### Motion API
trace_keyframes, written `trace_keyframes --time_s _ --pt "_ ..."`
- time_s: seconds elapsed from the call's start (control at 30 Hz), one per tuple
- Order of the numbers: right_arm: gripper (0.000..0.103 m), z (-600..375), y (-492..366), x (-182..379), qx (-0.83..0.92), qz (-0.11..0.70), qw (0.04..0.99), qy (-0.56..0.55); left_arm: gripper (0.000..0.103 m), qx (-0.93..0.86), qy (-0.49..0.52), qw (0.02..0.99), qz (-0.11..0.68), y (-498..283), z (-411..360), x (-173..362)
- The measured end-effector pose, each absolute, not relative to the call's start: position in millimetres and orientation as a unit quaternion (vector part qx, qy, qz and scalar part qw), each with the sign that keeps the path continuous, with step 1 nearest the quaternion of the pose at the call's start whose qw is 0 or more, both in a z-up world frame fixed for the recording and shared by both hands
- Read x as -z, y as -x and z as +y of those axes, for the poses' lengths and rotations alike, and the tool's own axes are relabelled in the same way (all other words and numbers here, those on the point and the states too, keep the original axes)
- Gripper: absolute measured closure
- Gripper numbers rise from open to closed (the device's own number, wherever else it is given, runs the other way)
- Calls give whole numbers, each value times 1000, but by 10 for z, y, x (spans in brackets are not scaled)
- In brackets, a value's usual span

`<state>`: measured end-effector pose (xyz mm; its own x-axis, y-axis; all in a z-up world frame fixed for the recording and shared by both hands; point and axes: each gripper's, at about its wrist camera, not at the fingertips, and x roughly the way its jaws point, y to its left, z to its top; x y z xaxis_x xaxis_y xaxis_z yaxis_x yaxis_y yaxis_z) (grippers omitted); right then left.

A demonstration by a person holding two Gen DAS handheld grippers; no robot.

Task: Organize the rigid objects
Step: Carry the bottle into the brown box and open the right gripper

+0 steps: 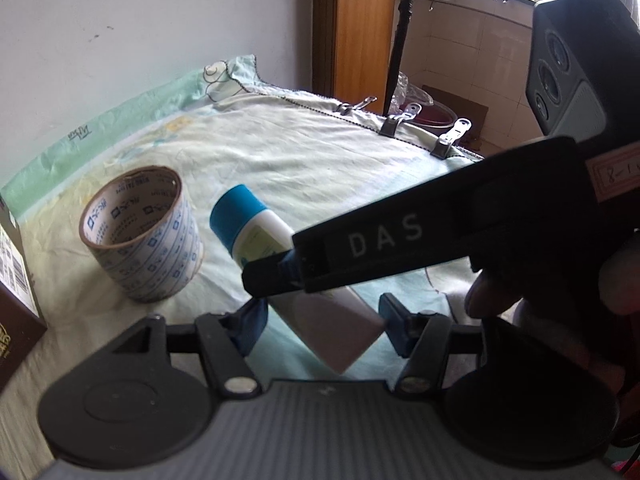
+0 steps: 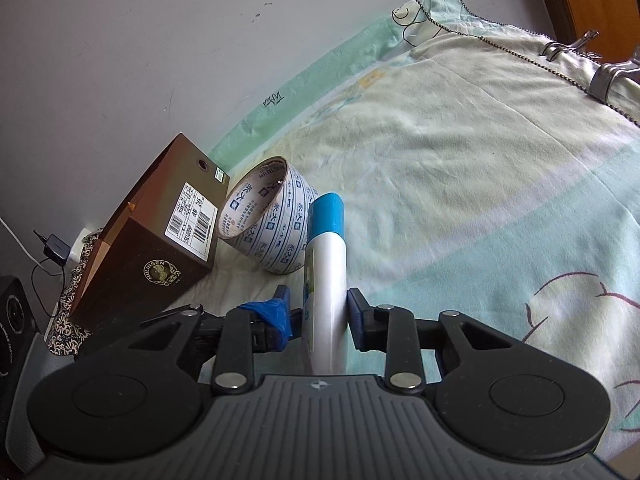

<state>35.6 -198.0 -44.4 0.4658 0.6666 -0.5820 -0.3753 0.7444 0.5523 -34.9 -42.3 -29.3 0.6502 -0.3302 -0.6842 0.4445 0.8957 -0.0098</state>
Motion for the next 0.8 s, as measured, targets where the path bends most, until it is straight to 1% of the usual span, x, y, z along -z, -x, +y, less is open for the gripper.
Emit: trace_keyframes --time_s 0.2,0.27,0.33,0.53,0.67,0.8 --pt "93 -1795 -137 303 -336 403 832 -178 46 199 -81 916 340 632 -184 129" --pt "94 -1690 -91 243 -349 398 830 -175 52 187 -84 921 331 699 -89 59" --pt "94 -1585 -59 195 -361 394 828 -171 55 174 -83 926 325 734 14 -9" --pt "96 -1170 -13 10 -405 377 819 -152 55 144 -58 937 314 826 439 -234" --pt "95 -916 -53 -133 -417 357 824 -140 55 115 -38 945 304 750 661 -413" --pt "96 -724 -141 -304 -438 343 820 -134 55 91 -64 953 282 704 774 -570"
